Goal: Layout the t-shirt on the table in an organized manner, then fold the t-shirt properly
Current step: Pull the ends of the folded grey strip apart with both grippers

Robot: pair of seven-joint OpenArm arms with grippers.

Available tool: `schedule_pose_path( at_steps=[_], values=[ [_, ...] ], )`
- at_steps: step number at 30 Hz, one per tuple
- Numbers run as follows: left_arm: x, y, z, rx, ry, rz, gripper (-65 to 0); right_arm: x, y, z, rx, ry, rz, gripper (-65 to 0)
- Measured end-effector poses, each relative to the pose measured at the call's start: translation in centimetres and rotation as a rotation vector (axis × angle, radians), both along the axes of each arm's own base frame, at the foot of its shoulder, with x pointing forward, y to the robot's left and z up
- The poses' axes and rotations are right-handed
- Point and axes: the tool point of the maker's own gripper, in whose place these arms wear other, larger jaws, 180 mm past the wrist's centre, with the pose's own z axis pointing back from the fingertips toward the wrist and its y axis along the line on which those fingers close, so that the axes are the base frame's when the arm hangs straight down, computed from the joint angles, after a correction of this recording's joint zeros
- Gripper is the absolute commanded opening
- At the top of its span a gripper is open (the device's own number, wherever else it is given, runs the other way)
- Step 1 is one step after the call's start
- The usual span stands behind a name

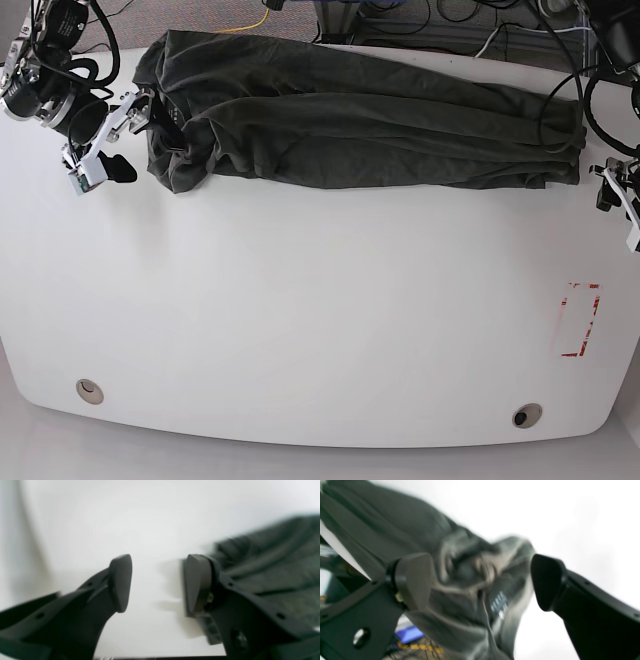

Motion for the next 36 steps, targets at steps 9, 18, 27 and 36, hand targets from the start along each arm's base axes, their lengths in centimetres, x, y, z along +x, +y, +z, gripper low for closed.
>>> schedule_pose_path(
  at_steps=[9, 18, 27, 36],
  values=[
    [1.4, -6.1, 0.0, -0.055, -0.062, -0.111, -32.5, 0.5, 5.9, -1.6, 0.231, 0.036, 0.051, -31.5],
    [-1.6, -9.0, -3.2, -0.085, 0.029, -0.147, -51.9, -1.2, 9.6, -6.2, 0.218, 0.179, 0.095, -63.9],
    [-5.2, -9.8, -6.8, -0.129, 0.15, -0.149, -57.4, -3.7, 10.7, -7.7, 0.179, 0.253, 0.167, -61.0],
    [-8.8, -9.0, -10.4, -0.149, 0.309, -0.157, -57.4, -5.4, 7.7, -10.7, 0.033, 0.346, 0.152, -60.9]
  ],
)
